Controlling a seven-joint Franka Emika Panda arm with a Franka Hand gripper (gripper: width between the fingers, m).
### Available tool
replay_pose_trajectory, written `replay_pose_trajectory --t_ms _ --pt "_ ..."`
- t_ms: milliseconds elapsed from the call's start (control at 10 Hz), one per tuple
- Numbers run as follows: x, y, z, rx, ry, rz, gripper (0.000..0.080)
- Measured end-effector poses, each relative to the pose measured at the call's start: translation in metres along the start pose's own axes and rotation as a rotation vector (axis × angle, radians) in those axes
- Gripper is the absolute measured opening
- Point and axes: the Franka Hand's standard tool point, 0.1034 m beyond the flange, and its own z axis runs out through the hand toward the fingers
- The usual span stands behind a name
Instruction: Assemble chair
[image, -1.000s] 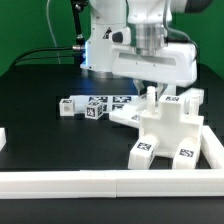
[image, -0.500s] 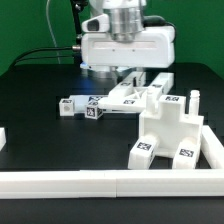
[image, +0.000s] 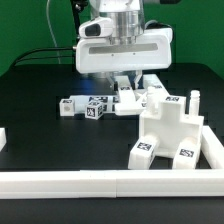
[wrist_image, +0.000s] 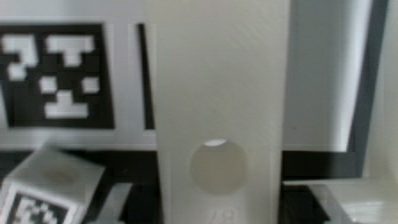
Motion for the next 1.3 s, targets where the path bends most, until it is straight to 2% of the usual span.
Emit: replay_pose_trajectory --t_ms 100,200,300,700,800,900,1000,1100,1300 --pt "0.001 0.021 -0.003 -0.001 -0.008 -0.111 0.0282" --pt "0.007 0.029 -0.010 -0.001 -0.013 -0.222 0.0282" --pt "0.012 0.033 -0.018 -0.011 0.006 -0.326 0.0282" --pt "0.008 0.035 -0.014 -0.013 -0.015 -0.571 0.0282" --pt "0.018 0.041 -0.024 -0.009 -0.046 -0.732 0.0282" --pt "0.037 0.056 -0.039 -0.005 -0.066 -0.854 0.0282" --pt "0.050 0.068 -0.045 -0.007 -0.060 -0.993 0.0282" --pt "0.054 0.070 -0.044 -0.004 -0.065 -1.112 0.0282" --pt "0.051 0.071 -0.043 0.002 -0.071 -1.218 0.0282"
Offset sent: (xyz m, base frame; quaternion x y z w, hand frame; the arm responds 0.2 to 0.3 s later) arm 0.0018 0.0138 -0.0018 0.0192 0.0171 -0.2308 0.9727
